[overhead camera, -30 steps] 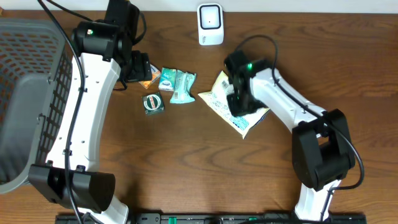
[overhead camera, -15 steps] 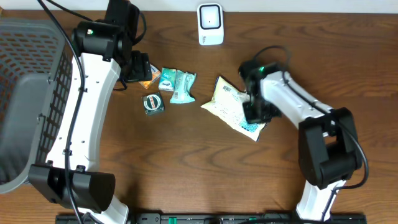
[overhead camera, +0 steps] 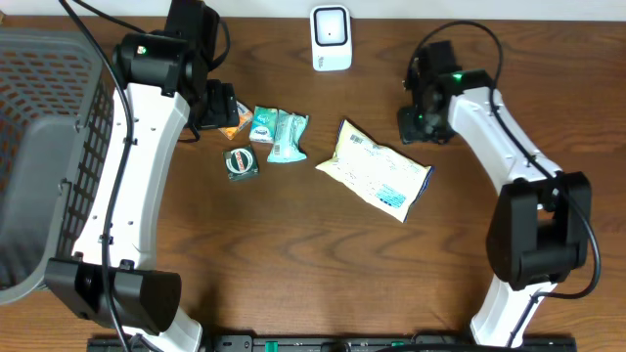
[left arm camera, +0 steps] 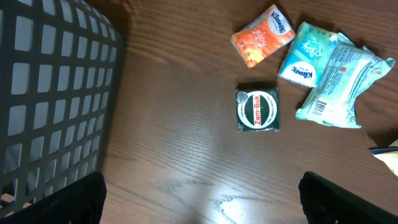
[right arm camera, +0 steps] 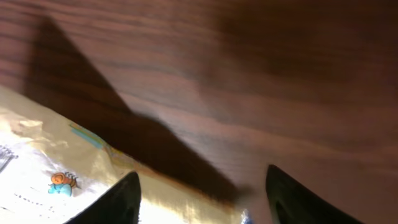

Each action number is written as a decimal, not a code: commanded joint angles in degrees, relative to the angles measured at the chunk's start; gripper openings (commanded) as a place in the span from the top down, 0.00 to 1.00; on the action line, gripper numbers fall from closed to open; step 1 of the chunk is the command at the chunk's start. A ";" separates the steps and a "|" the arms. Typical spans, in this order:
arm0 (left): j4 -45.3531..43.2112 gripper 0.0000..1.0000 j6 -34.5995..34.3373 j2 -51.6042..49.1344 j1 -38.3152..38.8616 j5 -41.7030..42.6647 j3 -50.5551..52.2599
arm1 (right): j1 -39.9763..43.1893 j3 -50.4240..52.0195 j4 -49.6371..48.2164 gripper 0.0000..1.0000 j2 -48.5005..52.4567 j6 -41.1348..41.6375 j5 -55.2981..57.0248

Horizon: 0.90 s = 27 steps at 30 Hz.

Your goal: Scan the item barcode

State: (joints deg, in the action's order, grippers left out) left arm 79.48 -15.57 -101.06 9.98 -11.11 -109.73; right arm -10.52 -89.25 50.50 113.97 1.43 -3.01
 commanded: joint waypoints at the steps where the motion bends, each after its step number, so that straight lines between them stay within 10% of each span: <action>1: 0.17 0.03 0.52 -0.42 -0.02 -0.96 0.02 | 2.14 4.44 -3.67 0.22 -0.28 -10.67 -14.62; 4: 0.17 0.03 0.52 -0.42 -0.02 -0.96 0.02 | 4.24 7.67 -6.16 0.01 -0.28 -14.71 -24.09; 21: 0.17 0.02 0.55 -0.42 -0.02 -0.96 0.02 | 7.78 22.60 -11.34 0.01 -0.28 -27.23 -40.68; 27: 0.17 0.02 0.55 -0.42 -0.02 -0.96 0.02 | 6.75 26.73 -13.35 0.51 -0.28 -25.11 -45.53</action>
State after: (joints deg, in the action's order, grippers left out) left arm 79.48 -15.55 -101.06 9.98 -11.11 -109.73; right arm -2.81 -64.79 37.04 113.38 -24.73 -45.30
